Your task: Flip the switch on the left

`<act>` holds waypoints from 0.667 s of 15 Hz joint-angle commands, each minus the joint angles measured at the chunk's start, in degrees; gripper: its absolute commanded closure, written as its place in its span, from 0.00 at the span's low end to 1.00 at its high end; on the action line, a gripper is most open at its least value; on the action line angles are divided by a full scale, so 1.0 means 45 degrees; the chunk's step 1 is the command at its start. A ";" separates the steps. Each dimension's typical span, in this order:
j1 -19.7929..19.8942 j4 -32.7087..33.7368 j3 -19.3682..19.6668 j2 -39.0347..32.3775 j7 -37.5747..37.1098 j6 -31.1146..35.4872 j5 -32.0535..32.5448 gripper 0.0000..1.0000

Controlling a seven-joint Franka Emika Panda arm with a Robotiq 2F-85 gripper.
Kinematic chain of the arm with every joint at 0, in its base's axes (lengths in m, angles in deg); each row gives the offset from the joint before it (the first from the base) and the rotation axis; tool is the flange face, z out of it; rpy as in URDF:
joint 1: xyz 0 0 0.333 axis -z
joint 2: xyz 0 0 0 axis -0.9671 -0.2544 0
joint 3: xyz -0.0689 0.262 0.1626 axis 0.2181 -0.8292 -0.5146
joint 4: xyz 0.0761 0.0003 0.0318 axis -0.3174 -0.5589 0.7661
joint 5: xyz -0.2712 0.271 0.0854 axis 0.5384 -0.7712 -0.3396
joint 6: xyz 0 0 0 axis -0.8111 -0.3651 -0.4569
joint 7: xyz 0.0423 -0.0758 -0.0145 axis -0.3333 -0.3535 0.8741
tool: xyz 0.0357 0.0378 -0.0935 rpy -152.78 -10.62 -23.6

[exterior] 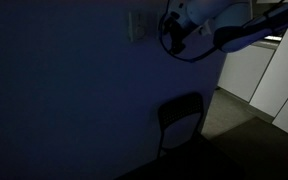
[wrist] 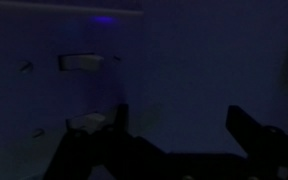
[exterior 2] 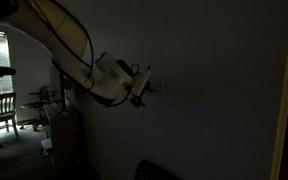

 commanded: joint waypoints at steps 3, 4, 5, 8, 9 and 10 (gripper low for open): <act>-0.0167 0.0817 0.0169 0.0547 0.1446 -0.0303 -0.0148 0.00; -0.0177 0.0975 0.0162 0.0668 0.1628 -0.0343 -0.0167 0.00; -0.0219 0.0911 0.0189 0.0757 0.1702 -0.0477 -0.0135 0.00; -0.0251 0.0939 0.0169 0.0763 0.1948 -0.0617 -0.0184 0.00; -0.0252 0.0905 0.0203 0.0739 0.1916 -0.0580 -0.0130 0.00; -0.0240 0.0873 0.0194 0.0739 0.1896 -0.0579 -0.0195 0.00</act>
